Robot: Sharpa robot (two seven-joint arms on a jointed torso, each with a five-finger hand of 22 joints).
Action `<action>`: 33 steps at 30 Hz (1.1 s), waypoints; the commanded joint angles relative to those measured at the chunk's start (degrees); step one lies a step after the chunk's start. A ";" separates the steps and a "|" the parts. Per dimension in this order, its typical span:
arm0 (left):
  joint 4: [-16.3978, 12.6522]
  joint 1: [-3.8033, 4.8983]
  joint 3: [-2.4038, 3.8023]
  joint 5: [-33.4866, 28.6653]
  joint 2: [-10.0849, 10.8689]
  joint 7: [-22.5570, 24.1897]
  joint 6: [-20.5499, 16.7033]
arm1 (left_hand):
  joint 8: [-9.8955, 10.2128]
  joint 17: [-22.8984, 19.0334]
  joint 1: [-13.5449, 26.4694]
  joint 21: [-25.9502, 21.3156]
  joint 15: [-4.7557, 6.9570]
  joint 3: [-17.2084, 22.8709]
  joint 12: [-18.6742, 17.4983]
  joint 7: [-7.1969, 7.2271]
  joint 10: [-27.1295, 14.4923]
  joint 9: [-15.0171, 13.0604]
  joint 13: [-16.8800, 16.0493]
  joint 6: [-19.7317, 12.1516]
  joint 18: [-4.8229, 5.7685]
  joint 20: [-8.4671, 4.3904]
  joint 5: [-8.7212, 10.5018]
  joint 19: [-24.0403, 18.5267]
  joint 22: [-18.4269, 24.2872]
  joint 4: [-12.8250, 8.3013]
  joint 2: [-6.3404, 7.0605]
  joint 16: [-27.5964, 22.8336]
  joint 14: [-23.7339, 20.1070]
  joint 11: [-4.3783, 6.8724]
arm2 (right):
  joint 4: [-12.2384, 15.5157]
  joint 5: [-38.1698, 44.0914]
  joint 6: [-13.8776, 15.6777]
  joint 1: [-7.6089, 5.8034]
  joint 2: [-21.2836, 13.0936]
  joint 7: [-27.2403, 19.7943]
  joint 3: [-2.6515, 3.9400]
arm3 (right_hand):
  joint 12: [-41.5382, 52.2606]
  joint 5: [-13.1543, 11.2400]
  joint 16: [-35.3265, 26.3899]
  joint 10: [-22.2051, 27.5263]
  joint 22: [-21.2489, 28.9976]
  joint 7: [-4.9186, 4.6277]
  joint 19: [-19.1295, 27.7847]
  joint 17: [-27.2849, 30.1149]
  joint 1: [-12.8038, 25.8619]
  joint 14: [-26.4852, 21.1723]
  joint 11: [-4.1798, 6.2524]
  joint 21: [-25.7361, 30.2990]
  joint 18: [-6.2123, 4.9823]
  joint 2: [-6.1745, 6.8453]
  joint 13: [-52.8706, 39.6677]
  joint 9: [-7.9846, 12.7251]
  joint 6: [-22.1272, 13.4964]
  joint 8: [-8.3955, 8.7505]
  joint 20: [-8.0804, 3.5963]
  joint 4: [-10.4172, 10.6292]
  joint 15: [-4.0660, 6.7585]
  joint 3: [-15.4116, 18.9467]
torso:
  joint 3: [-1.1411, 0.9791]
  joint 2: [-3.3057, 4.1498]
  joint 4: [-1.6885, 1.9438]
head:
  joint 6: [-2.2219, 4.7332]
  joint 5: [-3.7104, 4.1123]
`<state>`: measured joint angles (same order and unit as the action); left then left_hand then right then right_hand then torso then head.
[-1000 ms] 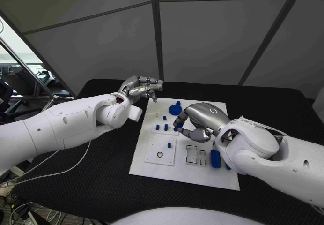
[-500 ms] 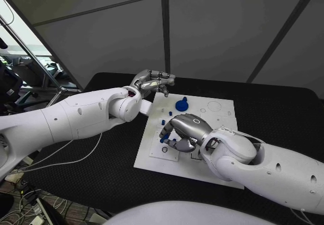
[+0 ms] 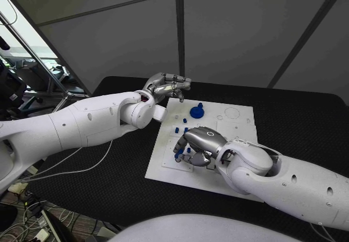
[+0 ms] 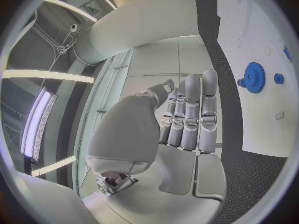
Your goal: Assemble the parts on the task board
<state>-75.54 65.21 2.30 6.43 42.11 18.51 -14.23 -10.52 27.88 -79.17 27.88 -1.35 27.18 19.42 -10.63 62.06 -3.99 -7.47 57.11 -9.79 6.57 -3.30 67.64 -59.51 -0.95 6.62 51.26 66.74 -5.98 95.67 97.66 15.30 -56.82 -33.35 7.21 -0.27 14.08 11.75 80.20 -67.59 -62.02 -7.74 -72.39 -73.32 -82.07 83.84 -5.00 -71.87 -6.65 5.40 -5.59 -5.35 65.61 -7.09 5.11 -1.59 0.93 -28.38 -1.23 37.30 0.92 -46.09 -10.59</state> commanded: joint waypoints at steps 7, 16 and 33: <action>0.29 0.12 0.06 -0.21 -0.21 0.60 0.39 | -0.48 -0.11 -0.47 -0.19 0.11 -0.03 0.49 0.16 -0.26 -0.09 -0.09 -0.41 -0.65 0.15 -0.31 -0.28 0.07 -0.24 -0.08 0.28 -0.34 0.05 | -0.59 -0.13 -2.97 0.05 0.34 -0.45 -0.04 | -0.05 0.27 -0.10 -1.85 0.09 -0.30 0.52 0.08 -0.62 3.12 1.32 0.28 0.49 -0.25 -0.08 0.03 -0.25 0.37 -0.05 -0.19 -0.02 0.06 | 0.00 0.03 0.02 | -0.13 -0.02; 0.29 0.12 0.06 -0.21 -0.13 0.49 0.52 | -0.48 -0.11 -0.47 -0.19 0.11 -0.03 0.49 0.16 -0.26 -0.09 -0.09 -0.41 -0.65 0.15 -0.31 -0.28 0.07 -0.24 -0.08 0.28 -0.34 0.05 | -1.27 0.65 -4.00 0.16 0.76 0.14 -0.10 | -0.07 0.30 -0.09 -1.86 0.12 -0.30 0.56 0.07 -0.57 3.12 1.32 0.30 0.49 -0.25 -0.09 0.03 -0.23 0.36 -0.04 -0.18 -0.03 0.09 | 0.04 0.01 0.08 | -0.19 0.01; 0.24 0.13 0.06 -0.21 0.04 0.21 0.73 | -0.48 -0.11 -0.47 -0.19 0.11 -0.03 0.49 0.16 -0.26 -0.09 -0.09 -0.41 -0.65 0.15 -0.31 -0.28 0.07 -0.24 -0.08 0.28 -0.34 0.05 | -1.57 5.74 -4.55 0.28 1.41 2.58 -0.36 | -0.12 0.34 -0.16 -1.87 0.20 -0.30 0.65 0.20 -0.44 3.09 1.31 0.35 0.46 -0.22 -0.12 0.02 -0.21 0.37 -0.01 -0.17 -0.05 0.16 | 0.03 -0.02 0.06 | -0.15 0.01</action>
<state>-75.25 65.22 2.29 6.43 42.13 18.42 -14.11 -10.87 27.83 -79.17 27.88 -1.36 27.18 19.72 -10.63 62.07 -3.99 -7.51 57.11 -9.78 6.57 -3.30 67.64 -59.51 -0.95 6.62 51.26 66.74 -6.00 94.29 100.68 11.99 -56.71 -32.07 8.15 -0.41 13.63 11.90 80.20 -67.59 -61.88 -7.65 -71.97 -73.15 -82.07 83.84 -5.00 -71.87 -6.66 5.40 -5.62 -5.33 65.52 -6.96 5.10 -1.51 0.93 -28.29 -1.18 37.30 0.99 -46.33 -10.57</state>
